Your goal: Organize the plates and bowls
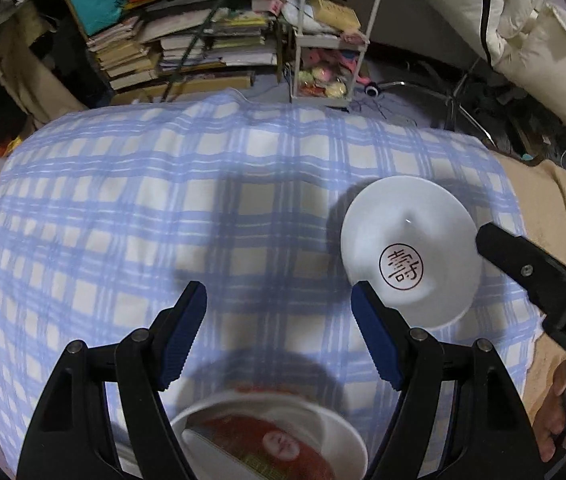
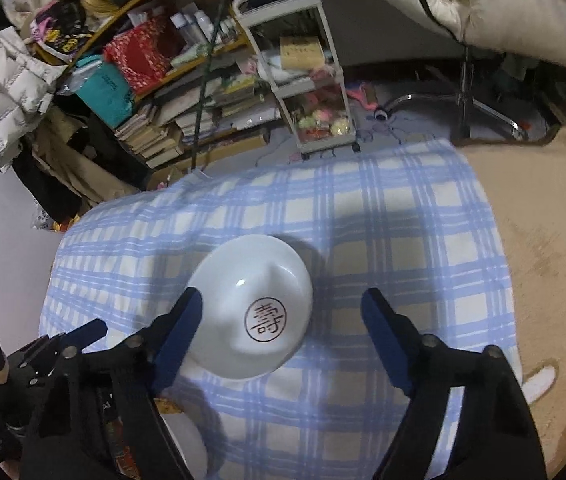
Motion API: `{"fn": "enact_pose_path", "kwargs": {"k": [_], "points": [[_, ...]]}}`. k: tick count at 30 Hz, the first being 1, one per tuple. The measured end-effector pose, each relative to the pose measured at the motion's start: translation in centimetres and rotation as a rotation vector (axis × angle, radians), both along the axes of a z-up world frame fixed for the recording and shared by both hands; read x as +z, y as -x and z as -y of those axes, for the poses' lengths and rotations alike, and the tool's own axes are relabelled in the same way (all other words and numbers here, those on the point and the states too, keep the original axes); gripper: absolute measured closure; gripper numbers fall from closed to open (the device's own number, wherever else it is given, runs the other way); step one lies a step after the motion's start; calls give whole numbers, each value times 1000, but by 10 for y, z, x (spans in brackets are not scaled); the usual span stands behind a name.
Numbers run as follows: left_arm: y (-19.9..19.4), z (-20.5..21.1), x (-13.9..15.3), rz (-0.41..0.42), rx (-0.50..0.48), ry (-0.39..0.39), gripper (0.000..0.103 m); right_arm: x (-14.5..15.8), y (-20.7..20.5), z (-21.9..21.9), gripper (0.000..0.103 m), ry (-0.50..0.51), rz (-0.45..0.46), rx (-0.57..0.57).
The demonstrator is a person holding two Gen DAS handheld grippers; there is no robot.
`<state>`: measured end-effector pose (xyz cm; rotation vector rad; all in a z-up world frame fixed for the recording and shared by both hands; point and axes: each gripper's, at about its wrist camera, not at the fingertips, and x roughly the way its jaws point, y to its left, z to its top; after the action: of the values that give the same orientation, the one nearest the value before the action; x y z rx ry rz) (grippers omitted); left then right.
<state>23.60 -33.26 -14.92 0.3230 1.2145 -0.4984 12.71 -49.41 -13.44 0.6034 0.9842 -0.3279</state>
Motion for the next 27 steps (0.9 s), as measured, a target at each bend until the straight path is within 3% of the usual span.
{"fn": "enact_pose_path", "kwargs": {"k": [2, 8, 12, 15, 17, 21, 27], "points": [[-6, 6, -8, -28, -4, -2, 29, -11, -3, 3, 38, -26, -29, 5], [-16, 22, -23, -62, -17, 0, 32, -44, -14, 9, 54, -129, -83, 10], [-18, 30, -35, -142, -25, 20, 68, -60, -17, 10, 83, -184, -103, 13], [-13, 37, -39, -179, -44, 43, 87, -64, -14, 12, 85, -214, -81, 3], [-7, 39, -35, -156, -53, 39, 85, -61, -10, 12, 84, -240, -45, 1], [-2, 39, -27, -118, -81, 18, 85, -49, -7, 0, 85, -186, -38, 35], [0, 18, 4, -86, -36, 70, 85, -24, -1, -13, 85, -166, 13, 48]]}}
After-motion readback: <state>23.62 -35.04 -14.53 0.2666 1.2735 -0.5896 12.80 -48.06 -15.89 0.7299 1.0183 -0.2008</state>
